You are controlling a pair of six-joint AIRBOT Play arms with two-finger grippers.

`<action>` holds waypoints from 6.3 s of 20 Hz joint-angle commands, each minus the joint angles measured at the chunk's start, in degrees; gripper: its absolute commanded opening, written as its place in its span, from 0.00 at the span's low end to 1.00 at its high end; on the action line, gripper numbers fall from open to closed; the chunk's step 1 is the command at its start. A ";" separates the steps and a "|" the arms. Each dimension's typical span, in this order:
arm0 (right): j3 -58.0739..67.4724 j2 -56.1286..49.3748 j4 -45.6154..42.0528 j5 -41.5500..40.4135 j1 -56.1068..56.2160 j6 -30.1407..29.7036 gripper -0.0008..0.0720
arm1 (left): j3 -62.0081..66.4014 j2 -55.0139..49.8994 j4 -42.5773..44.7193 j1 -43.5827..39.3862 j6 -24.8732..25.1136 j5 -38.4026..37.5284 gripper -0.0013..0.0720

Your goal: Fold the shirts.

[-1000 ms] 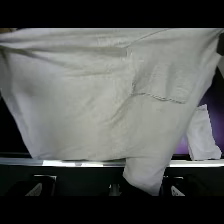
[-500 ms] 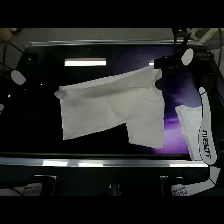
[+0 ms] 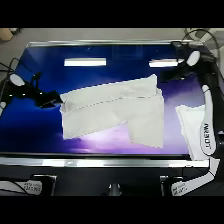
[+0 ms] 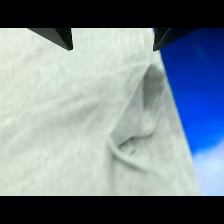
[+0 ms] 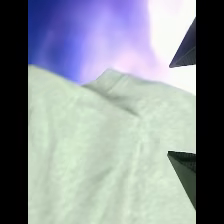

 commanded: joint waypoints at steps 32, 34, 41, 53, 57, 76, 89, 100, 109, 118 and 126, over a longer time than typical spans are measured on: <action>-22.75 -5.79 20.33 8.74 -12.57 -20.33 0.68 | -41.79 18.36 -16.70 2.38 9.33 13.55 0.07; -22.75 -7.32 19.71 8.31 -10.88 -20.31 0.68 | -41.79 19.39 -16.70 2.38 9.33 13.55 0.07; -19.37 -2.12 18.58 4.00 -7.74 -20.35 0.04 | -32.74 25.29 -16.65 5.18 10.84 13.55 0.06; 2.84 60.81 -2.54 -10.97 -7.74 -17.31 0.04 | 37.94 47.91 -16.61 7.76 7.50 23.61 0.07; 2.84 62.29 -3.76 -11.96 -7.74 -17.44 0.04 | 37.77 49.68 -12.28 7.76 7.32 23.08 0.07; -5.66 10.43 11.58 15.61 -6.97 -11.21 0.04 | 0.76 14.67 0.13 1.49 11.28 10.43 0.07; -5.62 -1.79 13.16 -27.19 -2.97 -11.67 0.04 | 12.04 -8.17 -5.25 -0.28 2.25 31.04 0.07; -6.32 -2.99 -3.17 14.45 -2.27 -12.76 0.04 | 13.46 -11.76 -3.58 0.72 12.57 -3.85 0.07; -17.64 -4.15 4.61 14.14 -2.25 -8.35 0.04 | 9.57 -12.94 -1.62 0.09 12.33 -5.53 0.07; -17.64 4.90 -4.92 20.15 -2.36 -12.59 0.77 | 11.67 -9.97 -0.79 4.52 9.27 -12.50 0.71; -50.88 29.05 -3.41 12.96 -8.98 -13.42 0.57 | -23.61 9.14 5.64 9.94 11.74 -4.83 0.71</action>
